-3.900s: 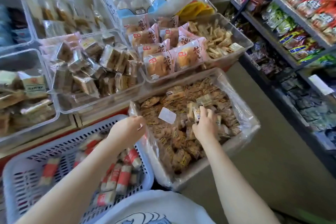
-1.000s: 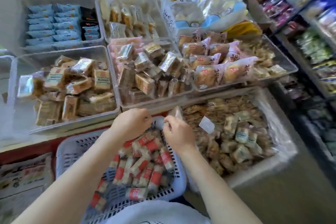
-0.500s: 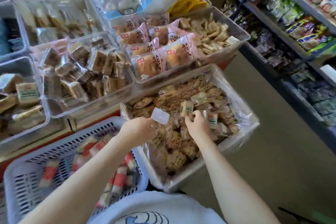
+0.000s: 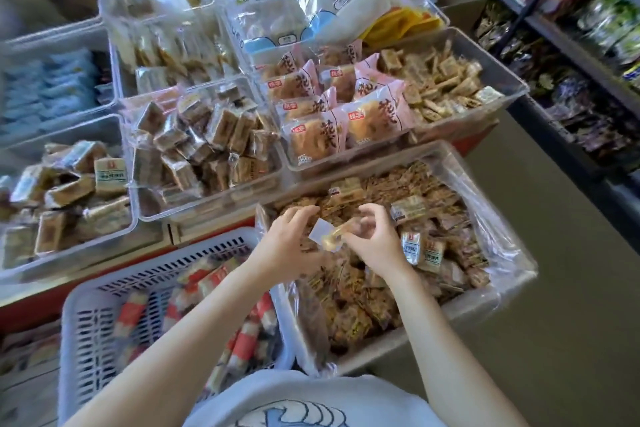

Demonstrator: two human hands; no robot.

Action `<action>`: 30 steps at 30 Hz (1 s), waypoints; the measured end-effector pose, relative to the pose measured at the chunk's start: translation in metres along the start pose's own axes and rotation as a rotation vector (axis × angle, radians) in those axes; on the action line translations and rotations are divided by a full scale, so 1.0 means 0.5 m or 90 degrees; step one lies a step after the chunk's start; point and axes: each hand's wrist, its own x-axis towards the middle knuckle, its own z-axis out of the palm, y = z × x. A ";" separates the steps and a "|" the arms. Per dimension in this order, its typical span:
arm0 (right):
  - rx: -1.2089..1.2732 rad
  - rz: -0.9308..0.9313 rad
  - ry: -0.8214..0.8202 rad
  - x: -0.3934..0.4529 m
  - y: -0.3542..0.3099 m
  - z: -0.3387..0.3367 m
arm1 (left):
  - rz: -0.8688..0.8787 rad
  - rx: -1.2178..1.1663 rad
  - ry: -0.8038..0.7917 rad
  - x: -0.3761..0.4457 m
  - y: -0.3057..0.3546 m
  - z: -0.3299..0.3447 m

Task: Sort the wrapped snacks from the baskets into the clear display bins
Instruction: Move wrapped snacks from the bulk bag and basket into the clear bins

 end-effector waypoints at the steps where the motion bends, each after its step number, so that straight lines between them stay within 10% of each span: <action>1: 0.019 -0.018 -0.062 -0.013 -0.025 0.007 | -0.005 -0.077 0.006 -0.006 -0.001 -0.009; 8: 0.092 -0.066 -0.247 -0.064 -0.162 0.122 | -0.113 -0.323 -0.112 -0.081 -0.101 -0.103; 19: -0.306 -0.291 -0.183 -0.055 -0.289 0.569 | -0.373 -0.306 0.174 -0.305 -0.466 -0.264; 30: -0.722 -0.356 -0.175 0.012 -0.255 0.775 | -0.287 -0.164 0.457 -0.310 -0.689 -0.457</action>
